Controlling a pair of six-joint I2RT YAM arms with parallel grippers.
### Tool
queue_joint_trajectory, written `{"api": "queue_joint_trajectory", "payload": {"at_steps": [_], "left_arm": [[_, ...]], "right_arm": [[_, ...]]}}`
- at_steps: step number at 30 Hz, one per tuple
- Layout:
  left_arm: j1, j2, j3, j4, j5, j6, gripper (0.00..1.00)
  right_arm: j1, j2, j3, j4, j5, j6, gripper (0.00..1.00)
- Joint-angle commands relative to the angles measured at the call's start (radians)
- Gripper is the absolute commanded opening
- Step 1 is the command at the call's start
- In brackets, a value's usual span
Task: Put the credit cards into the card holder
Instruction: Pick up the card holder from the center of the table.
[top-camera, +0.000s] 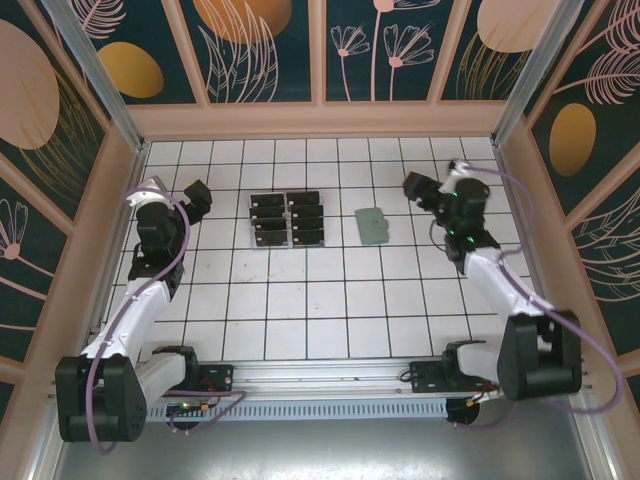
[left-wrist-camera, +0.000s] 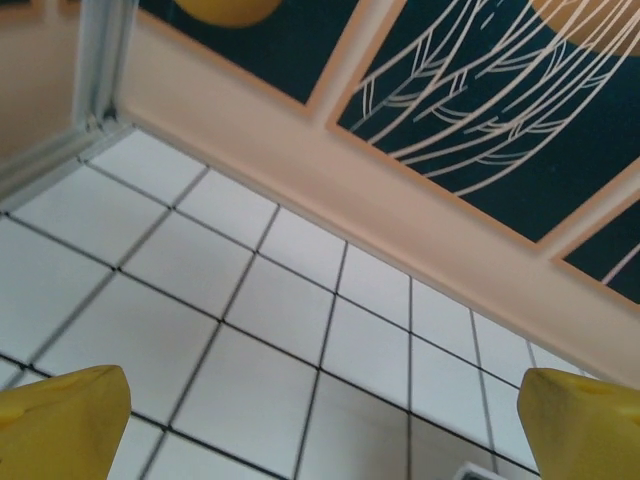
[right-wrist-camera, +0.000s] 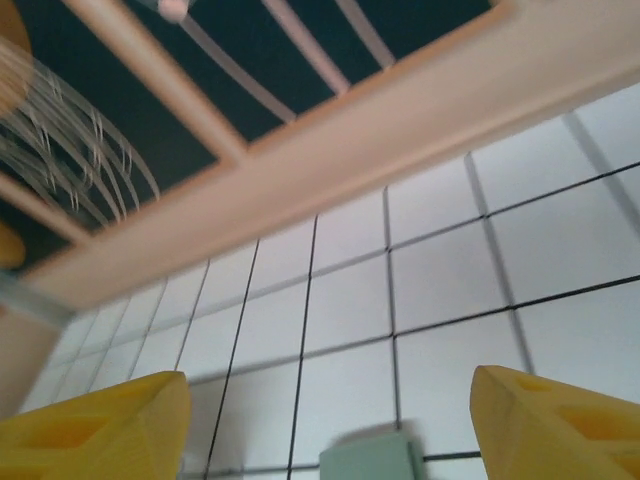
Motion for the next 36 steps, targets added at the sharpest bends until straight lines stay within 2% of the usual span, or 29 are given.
{"api": "queue_joint_trajectory", "payload": {"at_steps": [1, 7, 12, 21, 36], "left_arm": [[-0.012, -0.016, 0.029, -0.12, 0.09, -0.135, 0.99], [-0.094, 0.039, 0.08, -0.19, 0.089, -0.144, 0.99], [-0.128, 0.104, 0.104, -0.17, 0.11, -0.176, 0.99], [-0.157, 0.185, 0.142, -0.15, 0.132, -0.175, 0.99], [-0.18, 0.202, 0.129, -0.128, 0.135, -0.188, 0.99]], "right_arm": [[0.09, 0.177, 0.157, -0.306, 0.15, -0.087, 0.66], [0.141, 0.49, 0.38, -0.437, 0.233, -0.097, 0.54], [0.174, 0.627, 0.486, -0.517, 0.287, -0.127, 0.48], [0.226, 0.61, 0.461, -0.532, 0.321, -0.123, 0.47], [0.272, 0.579, 0.393, -0.536, 0.389, -0.123, 0.47]]}}
